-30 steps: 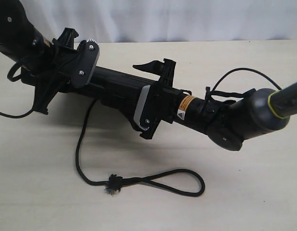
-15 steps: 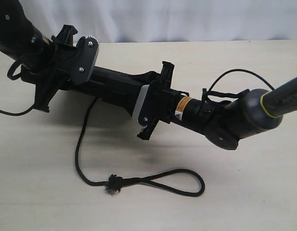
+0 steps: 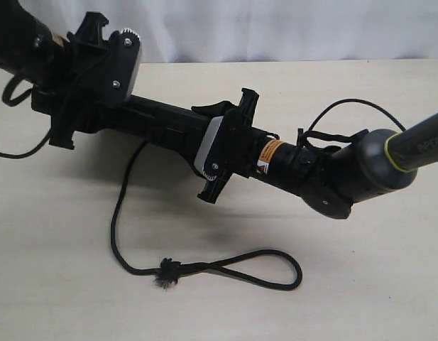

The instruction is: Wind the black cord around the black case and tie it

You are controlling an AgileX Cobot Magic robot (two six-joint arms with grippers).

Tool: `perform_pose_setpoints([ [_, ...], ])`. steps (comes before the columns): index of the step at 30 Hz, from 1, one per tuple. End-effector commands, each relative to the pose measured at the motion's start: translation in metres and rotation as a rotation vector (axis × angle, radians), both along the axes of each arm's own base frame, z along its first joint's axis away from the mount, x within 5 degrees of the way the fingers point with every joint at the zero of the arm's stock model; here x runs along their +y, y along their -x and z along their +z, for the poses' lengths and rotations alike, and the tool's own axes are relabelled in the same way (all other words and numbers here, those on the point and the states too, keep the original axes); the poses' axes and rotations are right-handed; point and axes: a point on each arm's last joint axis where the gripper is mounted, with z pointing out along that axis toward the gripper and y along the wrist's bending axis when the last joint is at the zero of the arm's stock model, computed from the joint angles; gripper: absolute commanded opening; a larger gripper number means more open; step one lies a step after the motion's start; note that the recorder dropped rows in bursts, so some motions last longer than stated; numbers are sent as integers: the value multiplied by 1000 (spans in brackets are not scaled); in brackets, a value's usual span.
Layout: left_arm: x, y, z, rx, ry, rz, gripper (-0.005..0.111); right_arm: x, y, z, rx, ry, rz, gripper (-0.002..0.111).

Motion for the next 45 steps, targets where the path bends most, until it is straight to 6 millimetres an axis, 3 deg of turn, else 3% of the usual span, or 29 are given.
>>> perform_pose_setpoints([
  [1,2,20,44,-120,43,0,69,-1,1,-4,90,-36,-30,4],
  [3,5,34,60,-127,45,-7,69,-2,1,-4,92,-40,-40,4],
  [6,7,55,68,-35,49,-18,69,-4,-1,-4,101,-60,-79,4],
  [12,1,84,56,297,182,54,69,-10,-7,-3,125,-111,-184,4],
  [14,-3,90,45,360,234,65,69,-10,-7,-3,125,-112,-187,4],
  [17,-20,108,-1,386,172,11,69,-10,-7,-3,127,-111,-187,4],
  [20,-36,118,-34,328,154,-32,69,-12,-8,-5,150,-108,-217,4],
  [24,-47,109,-67,336,149,-6,68,-19,-11,-5,222,-112,-319,4],
  [28,-53,103,-92,422,160,44,68,-21,-8,15,239,-87,-329,4],
  [33,-71,110,-98,404,132,-46,67,-22,-7,17,257,-69,-334,4],
  [36,-81,110,-103,380,145,-53,56,-23,-7,17,262,-66,-337,4],
  [40,-86,110,-114,404,139,-42,44,-23,-6,16,269,-63,-339,4],
  [45,-86,108,-126,429,124,-26,43,-23,-6,16,274,-64,-340,4],
])
